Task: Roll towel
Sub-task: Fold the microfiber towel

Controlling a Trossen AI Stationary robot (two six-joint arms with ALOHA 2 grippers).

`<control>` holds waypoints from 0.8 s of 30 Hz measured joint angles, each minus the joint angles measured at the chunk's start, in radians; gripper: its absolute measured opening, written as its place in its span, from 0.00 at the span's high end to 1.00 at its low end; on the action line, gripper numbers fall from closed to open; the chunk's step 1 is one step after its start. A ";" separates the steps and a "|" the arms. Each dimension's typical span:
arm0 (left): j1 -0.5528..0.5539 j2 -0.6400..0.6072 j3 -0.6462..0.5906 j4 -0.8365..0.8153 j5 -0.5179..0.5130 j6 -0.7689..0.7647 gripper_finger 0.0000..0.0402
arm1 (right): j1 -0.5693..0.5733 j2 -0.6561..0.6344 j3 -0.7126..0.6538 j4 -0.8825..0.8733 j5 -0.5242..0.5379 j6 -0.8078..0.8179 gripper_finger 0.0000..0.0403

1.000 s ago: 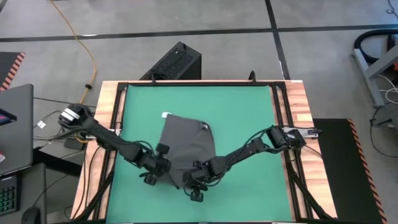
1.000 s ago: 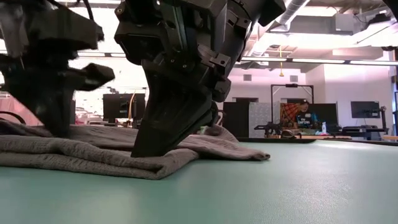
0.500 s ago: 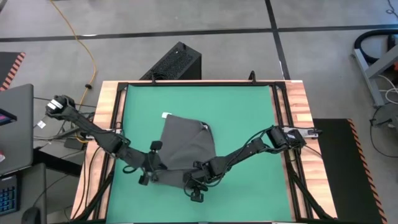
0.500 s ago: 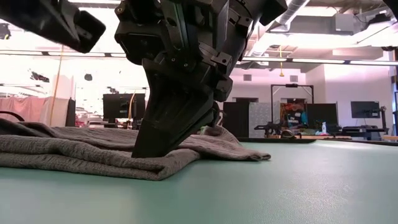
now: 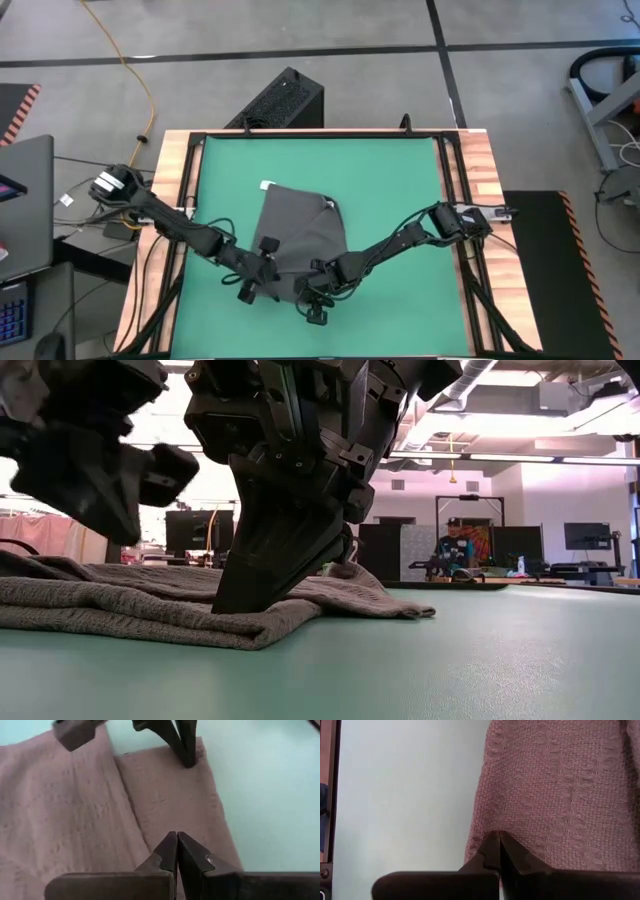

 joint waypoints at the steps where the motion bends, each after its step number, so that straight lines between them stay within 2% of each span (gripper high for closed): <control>1: 0.010 0.021 0.000 0.020 0.016 0.007 1.00 | 0.000 0.000 0.000 0.000 0.000 0.000 0.96; 4: 0.036 0.083 0.000 0.042 0.050 0.030 1.00 | 0.000 0.000 0.000 0.000 0.000 0.000 0.96; 10: 0.094 0.147 0.000 0.057 0.044 0.054 1.00 | 0.000 0.000 0.000 0.000 0.000 0.000 0.96; 16: 0.165 0.129 0.001 -0.001 -0.013 0.038 1.00 | 0.000 0.000 0.000 0.000 0.000 0.006 0.96; 21: 0.206 0.061 0.001 -0.136 -0.046 -0.007 1.00 | 0.007 0.000 0.000 -0.004 0.006 0.009 0.96; 24: 0.217 -0.001 0.000 -0.235 -0.123 -0.013 1.00 | 0.010 0.000 -0.011 0.006 0.009 0.016 0.96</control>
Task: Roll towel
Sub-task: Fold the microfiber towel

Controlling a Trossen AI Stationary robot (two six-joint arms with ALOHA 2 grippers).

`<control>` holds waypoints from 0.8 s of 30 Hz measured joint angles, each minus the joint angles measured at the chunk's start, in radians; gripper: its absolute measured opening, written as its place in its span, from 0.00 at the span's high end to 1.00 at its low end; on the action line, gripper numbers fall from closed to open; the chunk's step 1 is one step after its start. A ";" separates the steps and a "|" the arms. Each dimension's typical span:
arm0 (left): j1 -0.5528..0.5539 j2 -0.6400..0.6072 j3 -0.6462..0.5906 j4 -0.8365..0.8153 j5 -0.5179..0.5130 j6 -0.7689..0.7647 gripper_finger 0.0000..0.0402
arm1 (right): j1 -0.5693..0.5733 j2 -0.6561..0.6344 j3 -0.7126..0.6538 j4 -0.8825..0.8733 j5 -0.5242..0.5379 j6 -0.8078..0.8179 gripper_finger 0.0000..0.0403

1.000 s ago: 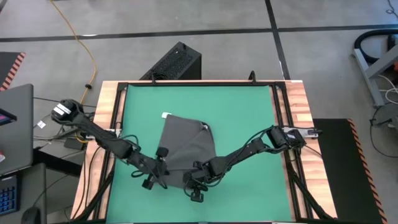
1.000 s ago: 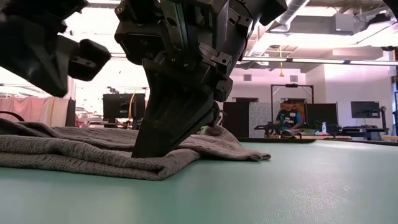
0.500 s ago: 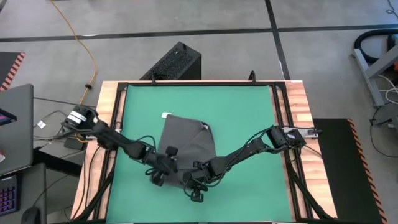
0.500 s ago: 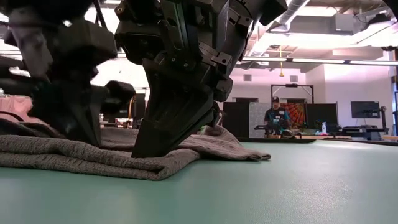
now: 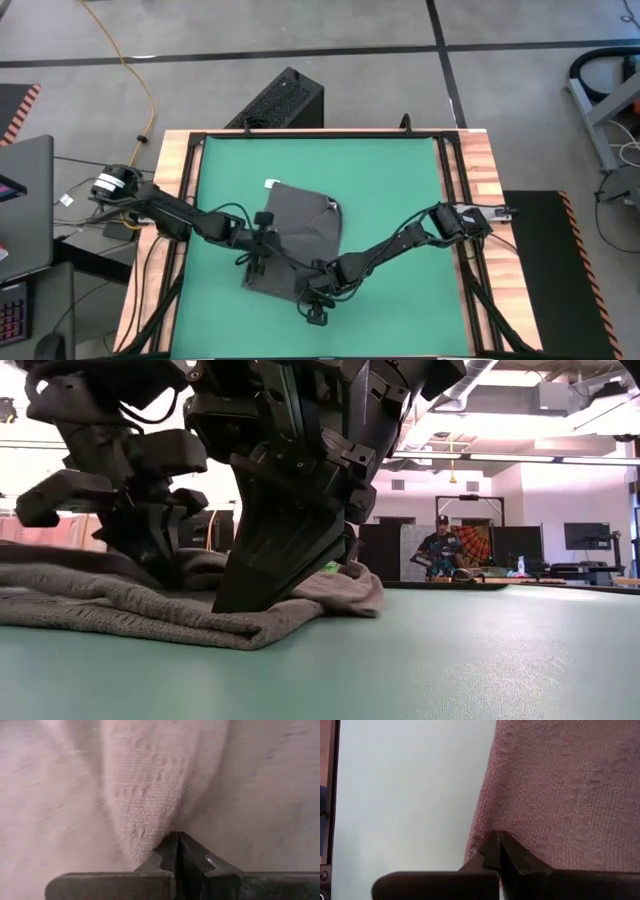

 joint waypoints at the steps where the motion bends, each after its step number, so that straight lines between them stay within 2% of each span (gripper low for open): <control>1: 0.005 -0.021 -0.006 -0.025 -0.026 0.000 1.00 | 0.000 -0.001 -0.006 0.005 0.000 0.005 0.96; 3: 0.018 -0.062 -0.022 -0.080 -0.067 -0.016 1.00 | 0.000 -0.002 -0.019 0.012 0.000 0.024 0.96; 9: 0.038 -0.232 -0.092 -0.172 -0.060 -0.127 1.00 | 0.002 -0.004 -0.063 0.091 -0.017 0.072 0.96; 13: 0.023 -0.357 -0.100 -0.125 0.082 -0.193 1.00 | 0.001 -0.002 -0.065 0.111 -0.024 0.073 0.97; 16: -0.019 -0.426 -0.099 0.042 0.209 -0.224 1.00 | 0.000 -0.002 -0.064 0.110 -0.026 0.071 0.97; 18: -0.061 -0.447 -0.098 0.110 0.214 -0.251 1.00 | 0.000 -0.002 -0.064 0.102 -0.026 0.070 0.97; 20: -0.101 -0.444 -0.098 0.106 0.188 -0.260 1.00 | 0.000 -0.002 -0.064 0.104 -0.026 0.071 0.97; 24: -0.184 -0.368 -0.100 0.105 0.142 -0.251 1.00 | 0.000 -0.002 -0.064 0.103 -0.025 0.071 0.97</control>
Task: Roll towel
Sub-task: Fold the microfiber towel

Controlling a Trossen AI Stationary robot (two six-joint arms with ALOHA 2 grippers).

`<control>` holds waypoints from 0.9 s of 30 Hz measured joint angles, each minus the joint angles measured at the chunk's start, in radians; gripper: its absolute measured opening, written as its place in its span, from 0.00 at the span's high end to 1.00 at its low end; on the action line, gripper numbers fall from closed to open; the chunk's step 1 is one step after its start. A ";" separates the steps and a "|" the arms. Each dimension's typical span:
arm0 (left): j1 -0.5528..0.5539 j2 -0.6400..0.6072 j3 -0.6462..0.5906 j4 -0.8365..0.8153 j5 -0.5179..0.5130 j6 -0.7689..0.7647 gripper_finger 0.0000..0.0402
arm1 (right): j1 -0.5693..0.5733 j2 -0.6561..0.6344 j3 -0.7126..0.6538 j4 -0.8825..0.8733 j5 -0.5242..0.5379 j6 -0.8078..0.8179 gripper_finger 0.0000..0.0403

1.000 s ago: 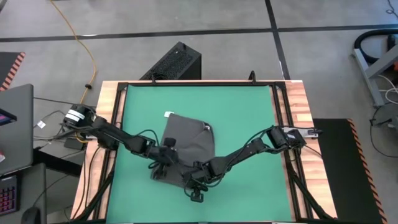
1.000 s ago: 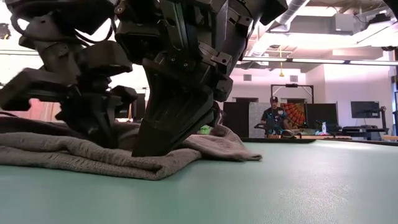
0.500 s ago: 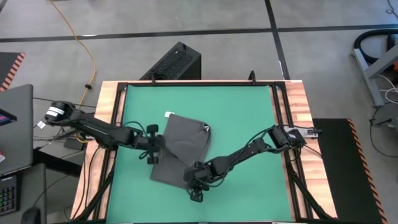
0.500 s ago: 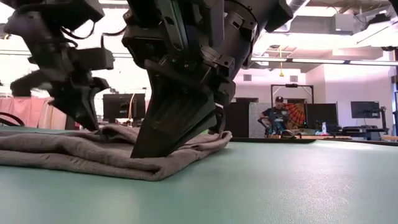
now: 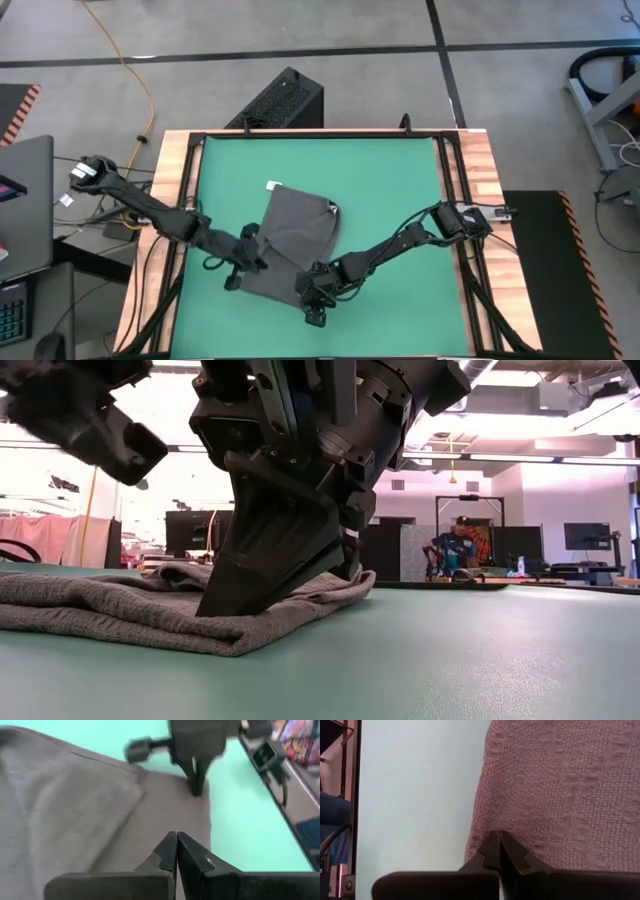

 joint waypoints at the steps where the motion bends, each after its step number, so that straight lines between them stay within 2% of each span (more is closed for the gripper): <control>1: -0.018 0.024 0.000 0.012 -0.016 -0.001 1.00 | 0.000 0.000 0.000 0.000 0.001 0.000 0.97; 4: -0.053 0.130 0.002 0.098 -0.058 -0.003 1.00 | 0.000 0.000 -0.001 0.000 0.000 0.000 0.97; 8: -0.085 0.248 0.000 0.102 -0.157 -0.044 1.00 | 0.000 0.000 -0.001 -0.001 0.000 0.000 0.97; 13: -0.133 0.406 0.002 0.180 -0.145 -0.099 1.00 | 0.001 0.000 -0.001 -0.003 0.000 0.000 0.97; 16: -0.167 0.495 0.003 0.205 -0.149 -0.192 1.00 | 0.001 0.000 -0.001 -0.003 0.000 0.009 0.97; 20: -0.232 0.499 0.004 0.185 -0.182 -0.346 1.00 | 0.002 0.000 -0.001 -0.006 0.000 0.027 0.97; 27: -0.313 0.381 0.003 -0.103 -0.228 -0.423 1.00 | 0.000 0.000 -0.001 -0.011 0.000 0.060 0.97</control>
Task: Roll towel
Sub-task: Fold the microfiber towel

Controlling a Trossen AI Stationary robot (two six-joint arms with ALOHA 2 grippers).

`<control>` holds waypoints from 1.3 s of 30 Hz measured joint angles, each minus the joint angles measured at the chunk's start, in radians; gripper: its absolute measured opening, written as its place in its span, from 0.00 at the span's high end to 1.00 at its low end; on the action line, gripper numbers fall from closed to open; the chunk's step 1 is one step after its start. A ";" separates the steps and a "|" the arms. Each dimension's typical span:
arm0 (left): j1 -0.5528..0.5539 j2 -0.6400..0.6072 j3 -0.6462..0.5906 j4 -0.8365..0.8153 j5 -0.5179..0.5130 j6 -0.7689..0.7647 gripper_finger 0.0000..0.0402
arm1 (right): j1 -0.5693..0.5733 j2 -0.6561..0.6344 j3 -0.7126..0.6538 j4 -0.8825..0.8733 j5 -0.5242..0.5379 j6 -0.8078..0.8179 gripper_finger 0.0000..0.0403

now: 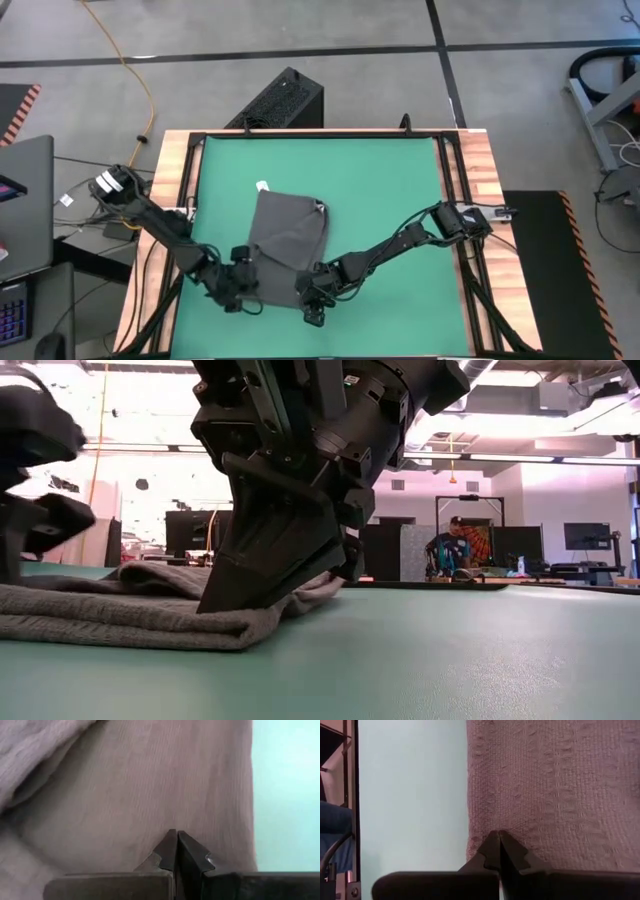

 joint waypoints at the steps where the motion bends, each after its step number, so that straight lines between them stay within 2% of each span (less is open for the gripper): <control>1: -0.009 -0.012 0.000 -0.017 -0.008 0.002 1.00 | 0.000 0.000 0.000 -0.001 0.000 0.000 0.97; 6: -0.025 -0.125 0.023 0.006 -0.011 0.048 1.00 | 0.001 0.000 0.000 0.000 0.000 0.019 0.97; 9: -0.050 -0.199 0.031 0.099 -0.164 0.080 1.00 | 0.001 0.000 0.000 0.001 0.000 0.019 0.97; 11: -0.063 -0.205 0.014 0.123 -0.237 0.087 1.00 | 0.001 0.000 0.000 0.001 0.000 0.019 0.97; 14: -0.076 -0.182 -0.003 0.200 -0.244 0.079 1.00 | 0.001 0.000 0.000 0.001 0.000 0.019 0.97; 21: -0.143 -0.034 -0.034 0.325 -0.254 -0.055 1.00 | 0.001 0.000 0.000 0.000 0.000 0.019 0.97; 28: -0.236 0.014 -0.035 0.283 -0.377 -0.206 1.00 | 0.001 0.000 0.000 0.000 -0.001 0.019 0.97; 31: -0.260 0.059 -0.041 0.254 -0.401 -0.261 1.00 | 0.001 0.000 0.000 0.000 -0.002 0.019 0.97; 39: -0.300 0.161 -0.049 0.320 -0.433 -0.393 1.00 | 0.001 0.000 0.000 -0.003 -0.024 0.018 0.96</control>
